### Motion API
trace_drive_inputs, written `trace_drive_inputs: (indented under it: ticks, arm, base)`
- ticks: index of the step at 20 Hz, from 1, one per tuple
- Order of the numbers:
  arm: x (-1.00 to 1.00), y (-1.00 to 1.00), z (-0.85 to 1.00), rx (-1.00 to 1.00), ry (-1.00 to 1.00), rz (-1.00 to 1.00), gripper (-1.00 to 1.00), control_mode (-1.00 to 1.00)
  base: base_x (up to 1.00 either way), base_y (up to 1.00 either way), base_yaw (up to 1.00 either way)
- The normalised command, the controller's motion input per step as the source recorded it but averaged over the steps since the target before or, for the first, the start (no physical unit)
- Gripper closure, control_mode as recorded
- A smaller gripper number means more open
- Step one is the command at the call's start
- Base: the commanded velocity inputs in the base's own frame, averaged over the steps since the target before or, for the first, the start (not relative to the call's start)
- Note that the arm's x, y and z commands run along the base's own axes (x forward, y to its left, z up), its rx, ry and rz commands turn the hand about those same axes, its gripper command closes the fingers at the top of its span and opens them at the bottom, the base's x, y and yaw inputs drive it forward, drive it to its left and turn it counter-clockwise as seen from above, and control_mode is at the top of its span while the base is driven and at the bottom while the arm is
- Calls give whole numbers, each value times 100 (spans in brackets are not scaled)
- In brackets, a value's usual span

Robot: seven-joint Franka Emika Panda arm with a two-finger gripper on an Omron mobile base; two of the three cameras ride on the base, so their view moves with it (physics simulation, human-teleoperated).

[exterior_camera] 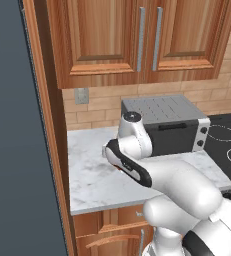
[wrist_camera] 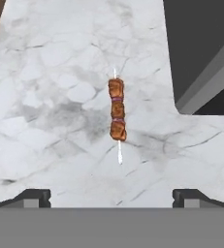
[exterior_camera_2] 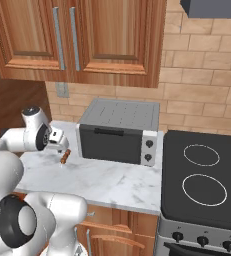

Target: Store the kebab skewer in the freezer for long-term storage. Close the freezer door after placing the cooked food.

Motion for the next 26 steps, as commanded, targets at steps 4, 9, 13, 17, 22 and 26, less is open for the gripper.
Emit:
trace_drive_inputs:
  ticks: [4, 9, 13, 17, 22, 26]
  arm:
    - [18, 0, -36, 0, 0, -6, -100, -100]
    - [12, 0, -34, 0, 0, -6, -100, -100]
    - [11, 0, -29, 0, 0, -5, -100, -100]
    - [14, 0, -23, 0, 0, -5, -100, -100]
    - [11, -1, -12, 0, 0, -3, -100, -100]
    - [8, 0, -9, 0, 0, -2, -100, -100]
  base:
    - [0, 0, 0]
    - [0, 0, 0]
    - [0, 0, 0]
    - [0, 0, 0]
    - [0, 0, 0]
    - [0, 0, 0]
